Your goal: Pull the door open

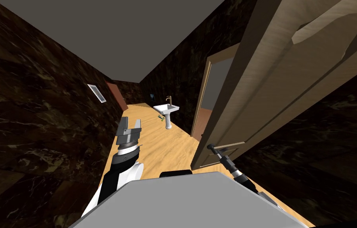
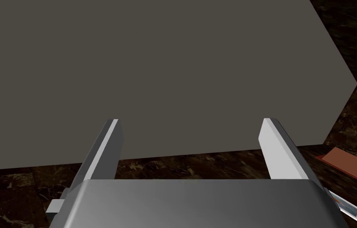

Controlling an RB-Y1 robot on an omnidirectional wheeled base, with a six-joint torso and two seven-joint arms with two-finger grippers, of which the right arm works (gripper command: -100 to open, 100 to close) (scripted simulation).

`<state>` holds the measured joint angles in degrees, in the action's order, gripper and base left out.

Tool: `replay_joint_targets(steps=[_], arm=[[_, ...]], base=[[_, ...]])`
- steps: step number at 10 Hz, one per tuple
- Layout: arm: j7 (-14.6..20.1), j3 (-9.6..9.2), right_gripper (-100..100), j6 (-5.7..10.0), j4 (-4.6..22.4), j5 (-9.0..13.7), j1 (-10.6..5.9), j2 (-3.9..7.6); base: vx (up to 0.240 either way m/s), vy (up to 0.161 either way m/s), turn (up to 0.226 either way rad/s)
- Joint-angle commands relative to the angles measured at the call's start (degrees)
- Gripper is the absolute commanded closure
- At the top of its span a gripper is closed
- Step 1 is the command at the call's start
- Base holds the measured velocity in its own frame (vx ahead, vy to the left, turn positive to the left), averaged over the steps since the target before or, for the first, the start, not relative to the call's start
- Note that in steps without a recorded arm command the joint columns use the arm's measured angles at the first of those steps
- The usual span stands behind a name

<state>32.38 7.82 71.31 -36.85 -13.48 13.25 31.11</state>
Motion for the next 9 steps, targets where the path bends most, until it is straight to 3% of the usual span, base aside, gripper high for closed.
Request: replay_joint_targets(steps=[1, 2, 9], arm=[[0.00, 0.00, 100, 0.00, 0.00, 0.00, 0.00, 0.00], [-0.16, 0.00, 100, 2.11, 1.32, -0.12, 0.62, 0.13], [-0.78, 0.59, 100, 9.78, 5.68, -0.16, 3.17, 1.19]], base=[[-0.069, -0.036, 0.040], [-0.065, -0.022, 0.116], [-0.091, -0.040, 0.102]])
